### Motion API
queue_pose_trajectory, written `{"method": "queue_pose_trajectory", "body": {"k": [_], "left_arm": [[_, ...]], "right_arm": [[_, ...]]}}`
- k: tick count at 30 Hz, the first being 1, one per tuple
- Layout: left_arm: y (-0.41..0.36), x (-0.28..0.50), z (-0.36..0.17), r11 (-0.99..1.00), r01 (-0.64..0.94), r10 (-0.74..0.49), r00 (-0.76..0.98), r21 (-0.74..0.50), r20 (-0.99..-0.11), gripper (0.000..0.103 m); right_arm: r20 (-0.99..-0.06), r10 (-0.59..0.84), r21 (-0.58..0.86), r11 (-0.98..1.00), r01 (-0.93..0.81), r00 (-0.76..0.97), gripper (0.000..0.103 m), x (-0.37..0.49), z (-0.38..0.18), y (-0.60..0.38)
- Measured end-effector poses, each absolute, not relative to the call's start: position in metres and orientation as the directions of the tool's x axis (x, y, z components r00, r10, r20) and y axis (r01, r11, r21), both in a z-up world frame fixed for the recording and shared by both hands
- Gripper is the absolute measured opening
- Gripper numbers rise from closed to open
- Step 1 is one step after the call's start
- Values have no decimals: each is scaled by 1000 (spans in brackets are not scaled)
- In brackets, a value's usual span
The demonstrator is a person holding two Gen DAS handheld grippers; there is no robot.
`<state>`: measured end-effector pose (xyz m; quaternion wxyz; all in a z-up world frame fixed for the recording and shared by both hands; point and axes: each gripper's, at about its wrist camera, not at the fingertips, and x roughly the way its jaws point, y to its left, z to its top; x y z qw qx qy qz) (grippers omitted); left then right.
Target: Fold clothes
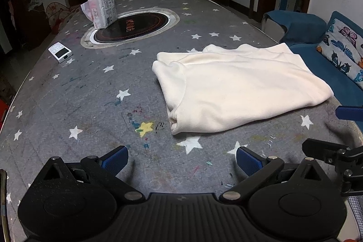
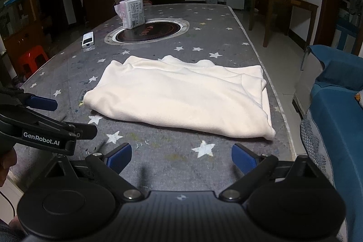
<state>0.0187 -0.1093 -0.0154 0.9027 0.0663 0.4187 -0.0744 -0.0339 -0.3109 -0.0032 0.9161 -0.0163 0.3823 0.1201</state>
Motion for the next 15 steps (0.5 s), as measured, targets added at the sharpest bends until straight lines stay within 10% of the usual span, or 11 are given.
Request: {"method": "queue_pose_trajectory", "body": {"k": [15], "left_arm": [[-108,22,-17,980,190,-78,637,59,-767,103]], "right_arm": [[-709,214,62,968,-243,672,97,-32,-5,-307]]}}
